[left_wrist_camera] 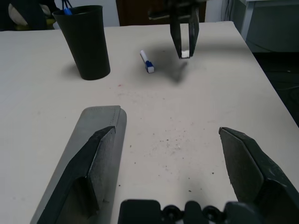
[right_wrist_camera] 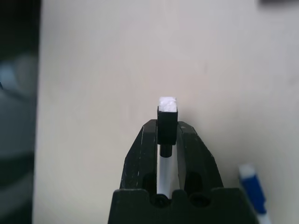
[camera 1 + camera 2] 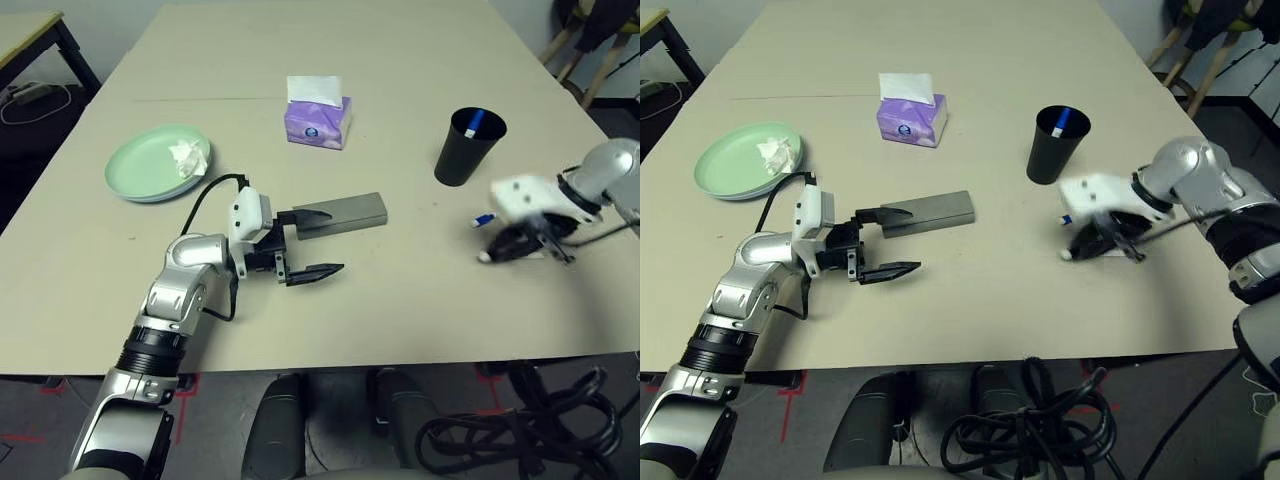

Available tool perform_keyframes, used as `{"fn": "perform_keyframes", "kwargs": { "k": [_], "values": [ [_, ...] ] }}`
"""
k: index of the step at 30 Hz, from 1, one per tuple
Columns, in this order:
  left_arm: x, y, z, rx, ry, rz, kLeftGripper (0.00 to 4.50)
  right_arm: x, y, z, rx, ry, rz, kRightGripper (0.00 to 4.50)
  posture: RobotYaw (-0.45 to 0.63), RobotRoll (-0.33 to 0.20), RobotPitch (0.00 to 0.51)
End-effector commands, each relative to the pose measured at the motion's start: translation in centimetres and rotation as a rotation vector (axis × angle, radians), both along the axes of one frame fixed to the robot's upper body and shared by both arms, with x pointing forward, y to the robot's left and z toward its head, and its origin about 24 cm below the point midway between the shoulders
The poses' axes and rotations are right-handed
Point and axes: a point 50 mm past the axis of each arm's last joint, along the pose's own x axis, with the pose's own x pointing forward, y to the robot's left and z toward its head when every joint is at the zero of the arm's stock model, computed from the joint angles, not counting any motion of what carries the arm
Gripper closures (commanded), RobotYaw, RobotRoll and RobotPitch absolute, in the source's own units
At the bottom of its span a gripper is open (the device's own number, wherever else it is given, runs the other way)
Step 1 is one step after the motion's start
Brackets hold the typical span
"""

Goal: Organize and tidy the items on the table.

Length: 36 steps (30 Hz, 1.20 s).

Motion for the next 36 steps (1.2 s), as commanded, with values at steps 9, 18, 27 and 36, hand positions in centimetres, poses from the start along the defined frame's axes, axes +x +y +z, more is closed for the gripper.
{"fn": "perform_keyframes", "kwargs": {
  "k": [9, 18, 27, 36],
  "values": [
    [1.2, 0.8, 1.0, -0.024, -0.02, 0.037, 0.0, 0.5, 1.7, 3.3, 0.643, -0.152, -0.251, 4.08, 0.06, 0.0, 0.117],
    [1.7, 0.9, 1.3, -0.035, -0.019, 0.051, 0.0, 1.2, 2.4, 3.7, 1.112, -0.29, -0.485, 4.08, 0.05, 0.0, 0.116],
    [1.9, 1.2, 1.4, -0.024, -0.021, 0.052, 0.0, 3.6, 0.9, 5.0, 1.191, -0.47, -0.827, 4.08, 0.05, 0.0, 0.115],
    [2.0, 1.1, 1.4, -0.022, -0.022, 0.049, 0.0, 4.9, 0.8, 5.4, 1.22, -0.608, -1.089, 4.08, 0.04, 0.0, 0.11]
  ]
}}
